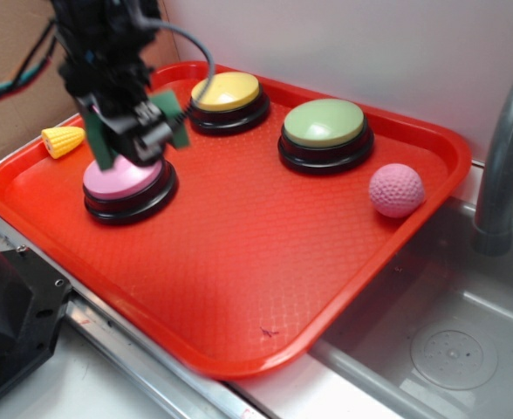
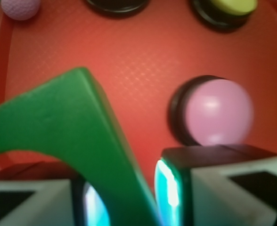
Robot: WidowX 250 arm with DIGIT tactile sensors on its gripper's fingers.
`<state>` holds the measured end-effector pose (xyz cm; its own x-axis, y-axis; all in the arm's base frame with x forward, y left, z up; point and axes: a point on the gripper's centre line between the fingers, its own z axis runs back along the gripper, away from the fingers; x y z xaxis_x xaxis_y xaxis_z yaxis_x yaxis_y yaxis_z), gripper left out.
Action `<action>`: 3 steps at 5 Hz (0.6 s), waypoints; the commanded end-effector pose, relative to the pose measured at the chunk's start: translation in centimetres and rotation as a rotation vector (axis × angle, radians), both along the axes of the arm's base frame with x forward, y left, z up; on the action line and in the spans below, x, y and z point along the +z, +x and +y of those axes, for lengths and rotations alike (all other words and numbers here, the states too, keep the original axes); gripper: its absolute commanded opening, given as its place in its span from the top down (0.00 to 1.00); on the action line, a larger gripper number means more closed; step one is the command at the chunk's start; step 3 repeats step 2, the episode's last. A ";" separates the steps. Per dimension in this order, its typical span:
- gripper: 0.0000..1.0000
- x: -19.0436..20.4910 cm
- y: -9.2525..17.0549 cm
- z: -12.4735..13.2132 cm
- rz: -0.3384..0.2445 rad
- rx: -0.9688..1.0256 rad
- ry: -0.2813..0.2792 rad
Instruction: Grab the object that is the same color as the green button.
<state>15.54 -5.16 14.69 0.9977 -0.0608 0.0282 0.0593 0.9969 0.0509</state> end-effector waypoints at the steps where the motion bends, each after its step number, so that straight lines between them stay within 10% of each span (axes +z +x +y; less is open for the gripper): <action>1: 1.00 5.5 1.7 4.1 -0.116 0.131 -0.034; 3: 1.00 5.1 2.2 4.7 -0.103 0.132 -0.053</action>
